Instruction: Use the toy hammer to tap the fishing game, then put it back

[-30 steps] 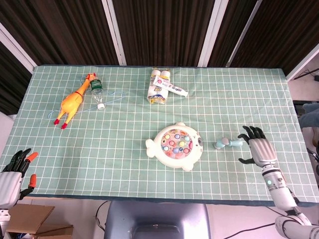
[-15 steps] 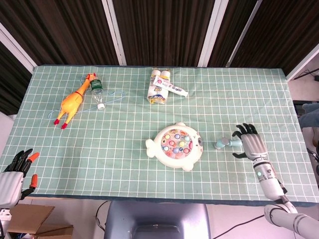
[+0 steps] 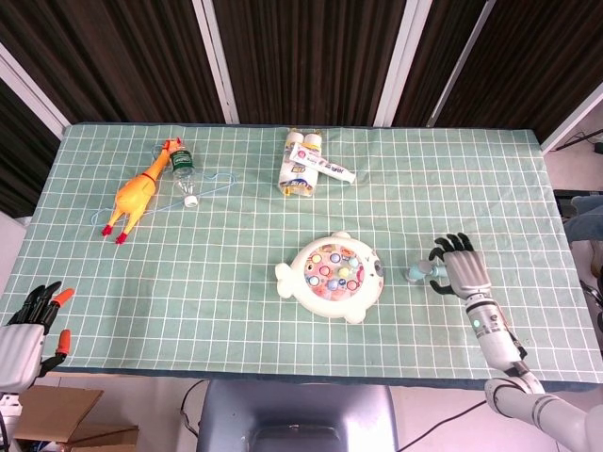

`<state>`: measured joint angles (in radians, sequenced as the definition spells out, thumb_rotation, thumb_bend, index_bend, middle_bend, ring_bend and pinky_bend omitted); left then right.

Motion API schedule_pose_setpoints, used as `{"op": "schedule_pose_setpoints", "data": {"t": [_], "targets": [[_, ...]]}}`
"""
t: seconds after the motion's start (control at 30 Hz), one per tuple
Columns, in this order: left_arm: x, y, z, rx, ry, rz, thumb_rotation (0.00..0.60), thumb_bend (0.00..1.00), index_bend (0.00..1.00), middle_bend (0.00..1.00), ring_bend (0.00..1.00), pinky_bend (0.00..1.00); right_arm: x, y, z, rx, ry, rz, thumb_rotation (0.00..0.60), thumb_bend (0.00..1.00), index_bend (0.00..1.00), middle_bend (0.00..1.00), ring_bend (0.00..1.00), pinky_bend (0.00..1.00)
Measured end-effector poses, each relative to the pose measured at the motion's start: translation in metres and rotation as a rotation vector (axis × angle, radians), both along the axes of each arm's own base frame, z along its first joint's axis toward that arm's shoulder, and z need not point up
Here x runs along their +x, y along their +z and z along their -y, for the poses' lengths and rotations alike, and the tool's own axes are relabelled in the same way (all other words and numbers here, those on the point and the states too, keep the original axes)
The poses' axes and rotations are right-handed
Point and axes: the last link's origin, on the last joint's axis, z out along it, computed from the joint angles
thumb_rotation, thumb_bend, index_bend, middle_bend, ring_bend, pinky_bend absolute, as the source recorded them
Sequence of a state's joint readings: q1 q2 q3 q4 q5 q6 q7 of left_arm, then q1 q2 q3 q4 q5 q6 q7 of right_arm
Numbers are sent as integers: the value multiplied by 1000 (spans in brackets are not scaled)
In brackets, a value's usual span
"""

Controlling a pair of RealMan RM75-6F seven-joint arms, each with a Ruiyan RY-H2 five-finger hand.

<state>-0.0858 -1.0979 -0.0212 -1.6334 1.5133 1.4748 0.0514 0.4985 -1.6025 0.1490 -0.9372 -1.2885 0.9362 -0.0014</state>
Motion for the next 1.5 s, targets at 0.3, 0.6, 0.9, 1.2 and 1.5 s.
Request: {"op": "schedule_pose_setpoints", "data": {"t": [0.3,0.6,0.9,1.2,1.5], "targets": [[-1,-2,-2,-4,12,-7,600,544,167,46,28,320,0,-4,2,-13,19,4,600,431,570,335,188,162],[-2,-3,-4,-6,23,-11,600,545,167,47,29,321,0,-6,2,-29,35,4,600,434,581,381,241,211],[-2,-3,-5,-6,31,-11,600,545,167,47,29,322,-1,-8,1,-41,42,11,600,440,606,412,326,294],[-2,-4,-4,-5,33,-14,600,545,168,47,31,321,-4,-8,-1,-61,47,7,600,461,632,433,356,318],[-3,-4,-5,-6,38,-17,600,544,168,47,31,322,-5,-9,-2,-69,47,10,600,557,677,470,438,406]]}}
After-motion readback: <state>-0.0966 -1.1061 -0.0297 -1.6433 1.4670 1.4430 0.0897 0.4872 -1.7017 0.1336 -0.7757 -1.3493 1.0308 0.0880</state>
